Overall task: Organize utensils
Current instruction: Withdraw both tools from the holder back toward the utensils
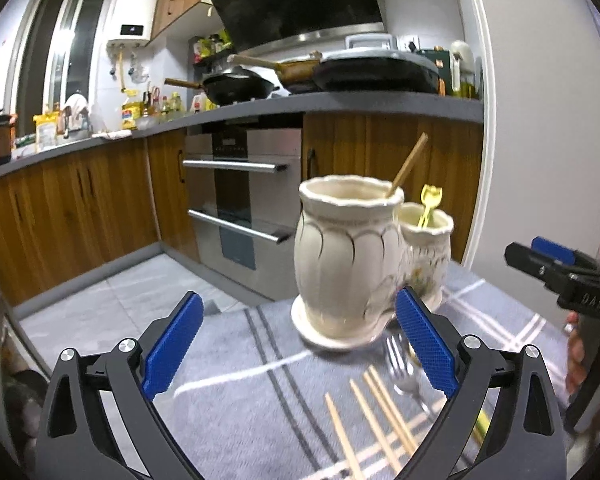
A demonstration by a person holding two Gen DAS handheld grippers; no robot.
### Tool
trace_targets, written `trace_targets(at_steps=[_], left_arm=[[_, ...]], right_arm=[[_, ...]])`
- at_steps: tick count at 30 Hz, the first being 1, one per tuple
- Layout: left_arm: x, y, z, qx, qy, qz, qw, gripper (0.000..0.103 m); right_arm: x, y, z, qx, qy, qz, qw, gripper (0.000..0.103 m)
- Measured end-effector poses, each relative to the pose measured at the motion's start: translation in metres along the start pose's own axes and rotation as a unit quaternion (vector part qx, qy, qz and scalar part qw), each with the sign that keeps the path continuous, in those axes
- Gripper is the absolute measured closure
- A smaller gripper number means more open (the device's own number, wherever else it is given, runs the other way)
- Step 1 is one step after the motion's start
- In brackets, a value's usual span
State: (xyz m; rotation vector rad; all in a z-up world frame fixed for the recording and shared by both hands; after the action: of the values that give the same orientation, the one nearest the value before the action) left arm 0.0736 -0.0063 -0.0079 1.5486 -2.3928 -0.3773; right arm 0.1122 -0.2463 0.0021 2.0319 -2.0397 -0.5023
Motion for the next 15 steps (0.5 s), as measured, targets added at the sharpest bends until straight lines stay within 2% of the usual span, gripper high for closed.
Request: trace_targets(at_steps=[6, 9, 15], left_arm=[[-0.001, 0.001, 0.015, -0.033, 0.012, 0.001, 0.9994, 0.007], [-0.004, 0.000, 0.021, -0.050, 0.017, -0.003, 0.9986, 0.007], [-0.010, -0.003, 0.034, -0.096, 0.041, 0.003, 0.9946, 0.007]], right_arm=[[0.005, 0.003, 0.014, -0.026, 0.011, 0.005, 1.000, 0.005], [0.010, 0.007, 0.017, -0.030, -0.004, 0.002, 1.000, 0.005], [0.008, 0.006, 0.025, -0.060, -0.006, -0.008, 0.998, 0.005]])
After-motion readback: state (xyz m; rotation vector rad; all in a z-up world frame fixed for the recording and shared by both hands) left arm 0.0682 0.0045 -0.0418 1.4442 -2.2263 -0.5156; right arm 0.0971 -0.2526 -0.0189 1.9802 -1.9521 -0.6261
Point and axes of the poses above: each gripper's, at about its wrist camera, not at the fingertips, and y roughly against the way its jaws point, x to its right, z to its underside, the point moved 5 cm from there along -y, roughly the way its jaws point, and after that the axes turned 15 degrees about z, right-handed, at the moved point
